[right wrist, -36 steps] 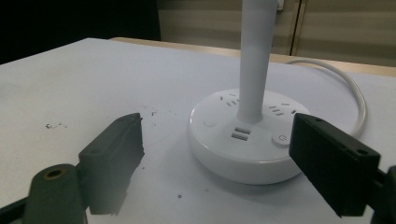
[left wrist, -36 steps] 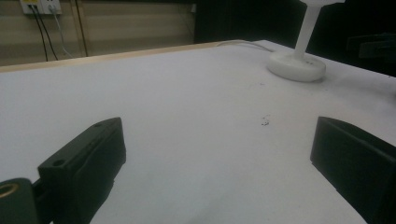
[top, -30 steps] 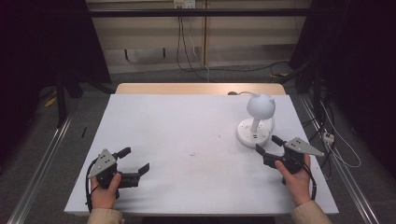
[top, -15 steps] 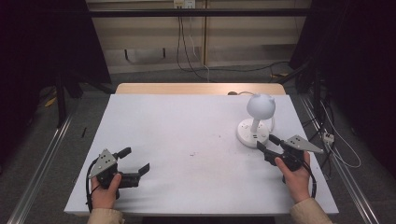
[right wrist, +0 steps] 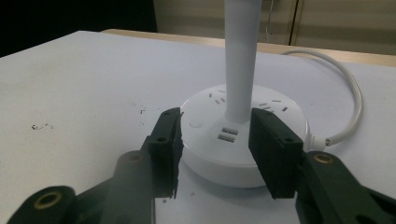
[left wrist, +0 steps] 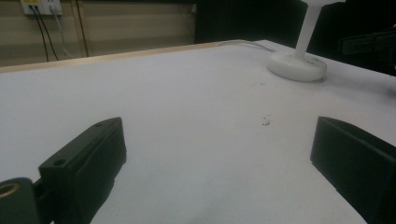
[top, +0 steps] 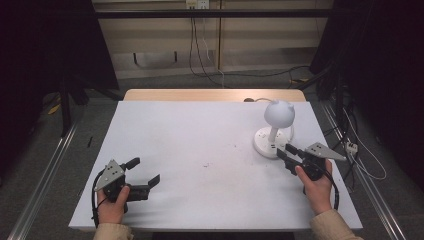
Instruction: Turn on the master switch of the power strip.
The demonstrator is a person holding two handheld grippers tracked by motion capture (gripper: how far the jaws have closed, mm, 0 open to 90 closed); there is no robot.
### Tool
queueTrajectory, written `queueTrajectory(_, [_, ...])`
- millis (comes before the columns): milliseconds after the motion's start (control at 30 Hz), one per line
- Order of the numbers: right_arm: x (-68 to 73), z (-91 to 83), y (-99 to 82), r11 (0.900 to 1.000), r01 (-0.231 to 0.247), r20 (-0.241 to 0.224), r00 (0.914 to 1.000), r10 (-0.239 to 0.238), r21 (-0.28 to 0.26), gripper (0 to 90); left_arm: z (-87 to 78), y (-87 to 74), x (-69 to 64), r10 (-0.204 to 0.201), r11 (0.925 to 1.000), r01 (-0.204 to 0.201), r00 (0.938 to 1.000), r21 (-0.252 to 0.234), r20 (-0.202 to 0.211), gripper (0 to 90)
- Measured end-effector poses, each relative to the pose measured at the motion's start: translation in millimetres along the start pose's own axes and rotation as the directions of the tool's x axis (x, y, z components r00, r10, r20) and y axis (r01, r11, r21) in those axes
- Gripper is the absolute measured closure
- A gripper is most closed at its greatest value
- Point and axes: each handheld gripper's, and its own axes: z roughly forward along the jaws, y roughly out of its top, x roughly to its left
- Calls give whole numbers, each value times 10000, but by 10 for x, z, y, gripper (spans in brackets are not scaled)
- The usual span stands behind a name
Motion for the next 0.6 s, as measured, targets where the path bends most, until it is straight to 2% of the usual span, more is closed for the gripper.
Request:
queueTrajectory(433, [-33, 39, 25, 9999, 30, -12, 10000, -30, 115, 708, 7, -1, -5, 37, 10000, -37, 10000, 18, 40, 30])
queueTrajectory(600, [-43, 50, 28, 9999, 19, -22, 10000, -19, 122, 731, 8, 0, -7, 56, 10000, -56, 10000, 23, 32, 30])
